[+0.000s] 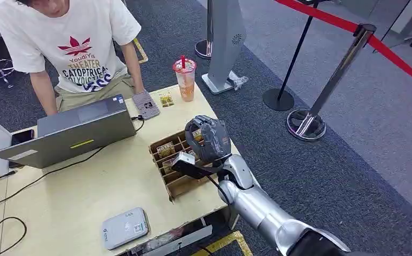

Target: Pass the card to the sensor for recognition and then transmit it.

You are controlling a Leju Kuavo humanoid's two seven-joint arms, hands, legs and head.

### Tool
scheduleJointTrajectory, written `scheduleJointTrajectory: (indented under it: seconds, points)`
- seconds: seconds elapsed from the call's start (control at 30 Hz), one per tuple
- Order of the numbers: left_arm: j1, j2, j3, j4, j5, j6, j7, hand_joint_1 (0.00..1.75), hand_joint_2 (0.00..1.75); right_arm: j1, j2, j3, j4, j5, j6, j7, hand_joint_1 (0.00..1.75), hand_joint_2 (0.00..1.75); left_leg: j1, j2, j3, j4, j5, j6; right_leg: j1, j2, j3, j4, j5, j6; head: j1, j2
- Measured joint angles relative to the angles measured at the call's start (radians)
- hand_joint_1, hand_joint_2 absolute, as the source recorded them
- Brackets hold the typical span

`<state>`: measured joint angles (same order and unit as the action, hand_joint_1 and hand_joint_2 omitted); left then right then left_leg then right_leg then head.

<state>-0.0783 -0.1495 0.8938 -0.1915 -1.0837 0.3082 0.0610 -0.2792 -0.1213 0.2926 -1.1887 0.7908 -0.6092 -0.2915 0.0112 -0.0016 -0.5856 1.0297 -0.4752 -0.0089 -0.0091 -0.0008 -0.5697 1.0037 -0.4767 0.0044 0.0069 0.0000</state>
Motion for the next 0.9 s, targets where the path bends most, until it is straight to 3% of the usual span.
scheduleJointTrajectory:
  seconds: [0.23, 0.37, 0.57, 0.63, 0.67, 0.9]
  points:
    - [-0.001, 0.0, 0.0, 0.0, -0.005, -0.003, 0.0, 0.0, 0.0, 0.036, -0.013, -0.002, -0.014, 0.002, 0.002, 0.014, 1.36, 1.75, 0.0, 0.0, 0.0, 0.0, 0.0, 0.0, 0.0, 0.0, 0.0, 0.0, 0.0, 0.0, 0.0, 0.0]
    - [0.0, -0.001, 0.0, 0.0, -0.005, -0.004, 0.0, 0.0, 0.0, 0.051, -0.019, -0.008, -0.014, 0.025, 0.009, 0.031, 1.12, 1.75, 0.0, 0.0, 0.0, 0.0, 0.0, 0.0, 0.0, 0.0, 0.0, 0.0, 0.0, 0.0, 0.0, 0.0]
    - [0.0, 0.0, 0.0, 0.0, -0.01, -0.009, -0.001, 0.0, 0.0, 0.073, -0.026, -0.023, -0.014, 0.033, 0.015, 0.035, 0.98, 1.75, 0.0, 0.0, 0.0, 0.0, 0.0, 0.0, 0.0, 0.0, 0.0, 0.0, 0.0, 0.0, 0.0, 0.0]
    - [-0.001, 0.0, 0.0, 0.0, -0.012, -0.01, -0.001, 0.0, 0.0, 0.079, -0.029, -0.026, -0.013, 0.033, 0.019, 0.035, 0.99, 1.75, 0.0, 0.0, 0.0, 0.0, 0.0, 0.0, 0.0, 0.0, 0.0, 0.0, 0.0, 0.0, 0.0, 0.0]
    - [-0.001, 0.0, 0.0, 0.0, -0.013, -0.011, -0.001, 0.0, 0.0, 0.081, -0.03, -0.026, -0.013, 0.033, 0.019, 0.035, 1.08, 1.75, 0.0, 0.0, 0.0, 0.0, 0.0, 0.0, 0.0, 0.0, 0.0, 0.0, 0.0, 0.0, 0.0, 0.0]
    - [-0.008, 0.0, 0.0, 0.0, -0.027, -0.015, 0.0, 0.0, 0.0, 0.096, -0.036, -0.03, -0.013, 0.03, 0.026, 0.037, 1.03, 1.75, 0.0, 0.0, 0.0, 0.0, 0.0, 0.0, 0.0, 0.0, 0.0, 0.0, 0.0, 0.0, 0.0, 0.0]
